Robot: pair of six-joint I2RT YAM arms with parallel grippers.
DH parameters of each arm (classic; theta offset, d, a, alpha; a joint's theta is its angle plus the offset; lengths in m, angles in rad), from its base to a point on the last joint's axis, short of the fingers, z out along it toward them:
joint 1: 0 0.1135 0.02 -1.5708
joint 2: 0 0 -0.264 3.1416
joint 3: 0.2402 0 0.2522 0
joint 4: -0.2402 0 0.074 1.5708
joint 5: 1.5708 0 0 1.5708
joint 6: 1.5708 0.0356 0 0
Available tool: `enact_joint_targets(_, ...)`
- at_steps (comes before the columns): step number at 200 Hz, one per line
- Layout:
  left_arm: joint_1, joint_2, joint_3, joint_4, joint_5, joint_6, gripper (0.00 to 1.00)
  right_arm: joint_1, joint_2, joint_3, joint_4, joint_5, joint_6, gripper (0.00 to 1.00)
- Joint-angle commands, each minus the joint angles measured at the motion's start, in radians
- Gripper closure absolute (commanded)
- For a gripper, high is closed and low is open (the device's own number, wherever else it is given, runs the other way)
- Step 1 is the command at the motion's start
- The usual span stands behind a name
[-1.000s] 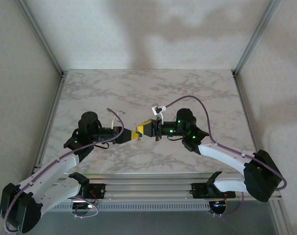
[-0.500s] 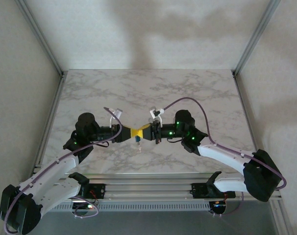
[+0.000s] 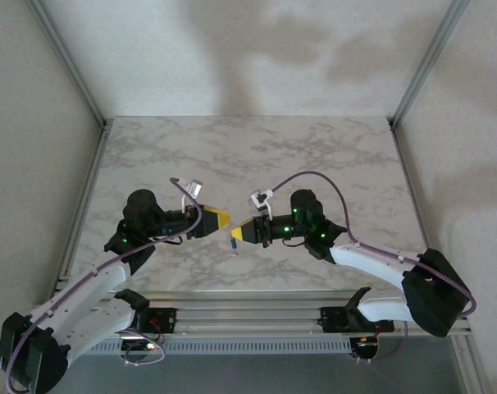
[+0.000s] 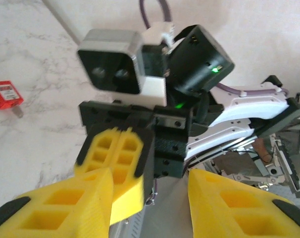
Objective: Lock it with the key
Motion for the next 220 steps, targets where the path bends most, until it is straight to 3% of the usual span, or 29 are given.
enact_joint_targets(1,-0.009,-0.009,0.033,-0.06,-0.031,0.039,0.55,-0.037,-0.057,-0.026,0.051,0.014,0.031,1.0)
enact_joint_targets(28,-0.043,-0.025,-0.013,-0.04,-0.045,0.012,0.42,-0.085,-0.104,-0.045,0.035,0.051,0.042,1.0)
enact_joint_targets(56,-0.152,-0.019,-0.021,-0.076,-0.112,0.033,0.25,-0.1,-0.114,-0.046,0.028,0.066,0.059,1.0)
enact_joint_targets(77,-0.198,-0.005,-0.011,-0.115,-0.17,0.062,0.24,-0.101,-0.103,-0.04,0.037,0.05,0.078,1.0)
enact_joint_targets(140,-0.198,0.095,0.048,-0.258,-0.301,0.151,0.28,-0.101,-0.105,-0.032,0.036,0.008,0.088,1.0)
enact_joint_targets(220,-0.206,0.183,0.099,-0.238,-0.3,0.142,0.35,-0.101,-0.087,-0.025,0.039,-0.012,0.102,1.0)
